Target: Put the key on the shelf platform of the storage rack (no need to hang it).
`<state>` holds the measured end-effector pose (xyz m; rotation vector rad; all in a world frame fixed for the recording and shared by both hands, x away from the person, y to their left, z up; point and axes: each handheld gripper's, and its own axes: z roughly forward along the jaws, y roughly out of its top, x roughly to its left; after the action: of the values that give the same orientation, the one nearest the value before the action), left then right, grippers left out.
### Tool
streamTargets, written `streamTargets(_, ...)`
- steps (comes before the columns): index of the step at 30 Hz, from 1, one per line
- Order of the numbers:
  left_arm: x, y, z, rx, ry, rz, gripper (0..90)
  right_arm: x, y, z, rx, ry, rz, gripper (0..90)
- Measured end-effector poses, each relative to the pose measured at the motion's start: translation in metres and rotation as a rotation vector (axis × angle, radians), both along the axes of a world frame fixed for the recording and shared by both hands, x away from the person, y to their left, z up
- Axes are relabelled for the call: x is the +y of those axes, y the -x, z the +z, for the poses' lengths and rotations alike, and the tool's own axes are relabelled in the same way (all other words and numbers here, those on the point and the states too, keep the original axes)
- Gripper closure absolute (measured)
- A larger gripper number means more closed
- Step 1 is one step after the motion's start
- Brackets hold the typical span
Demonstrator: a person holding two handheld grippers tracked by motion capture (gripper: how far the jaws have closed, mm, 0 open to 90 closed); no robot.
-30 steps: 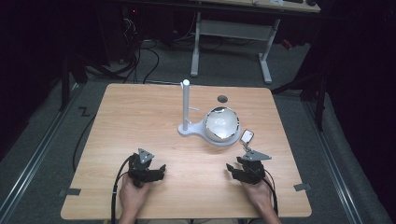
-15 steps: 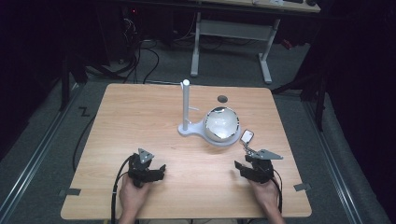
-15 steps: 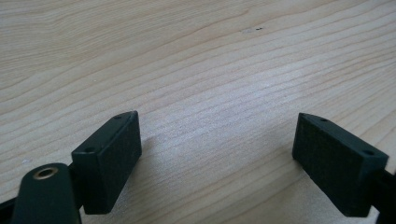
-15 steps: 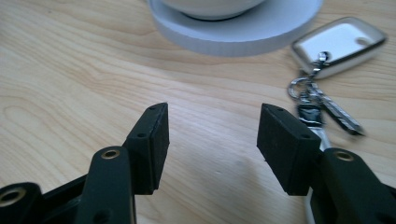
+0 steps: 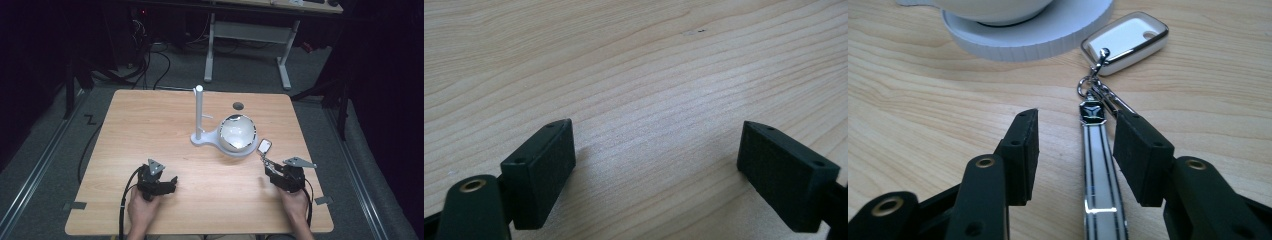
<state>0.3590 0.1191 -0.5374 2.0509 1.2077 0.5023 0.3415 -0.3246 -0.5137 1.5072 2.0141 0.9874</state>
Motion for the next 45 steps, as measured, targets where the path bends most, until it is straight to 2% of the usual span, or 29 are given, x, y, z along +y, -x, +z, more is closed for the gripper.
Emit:
streamTargets(12, 0.000, 0.000, 0.000, 0.000, 0.000, 0.000, 16.0, -0.004, -0.015, -0.012, 0.043, -0.001, -0.009, 61.4)
streamTargets(20, 0.000, 0.000, 0.000, 0.000, 0.000, 0.000, 16.0, -0.005, -0.020, -0.016, 0.032, -0.007, -0.016, 62.8)
streamTargets(25, 0.000, 0.000, 0.000, 0.000, -0.001, 0.000, 16.0, 0.001, -0.027, -0.013, 0.048, 0.045, 0.004, 63.8)
streamTargets(30, 0.000, 0.000, 0.000, 0.000, 0.000, 0.000, 16.0, 0.001, -0.030, -0.014, 0.030, 0.060, -0.005, 69.7)
streamTargets(33, 0.000, 0.000, 0.000, 0.000, 0.000, 0.000, 16.0, 0.003, -0.030, -0.014, 0.023, 0.094, -0.001, 73.9)
streamTargets(36, 0.000, 0.000, 0.000, -0.001, -0.001, -0.001, 16.0, 0.003, -0.029, -0.014, 0.020, 0.111, 0.009, 74.3)
streamTargets(42, 0.000, 0.000, 0.000, 0.000, -0.001, 0.000, 16.0, 0.001, -0.028, -0.014, 0.019, 0.087, 0.019, 74.6)
streamTargets(45, 0.000, 0.000, 0.000, 0.000, 0.000, 0.000, 16.0, -0.002, -0.026, -0.010, 0.001, 0.065, 0.021, 74.7)
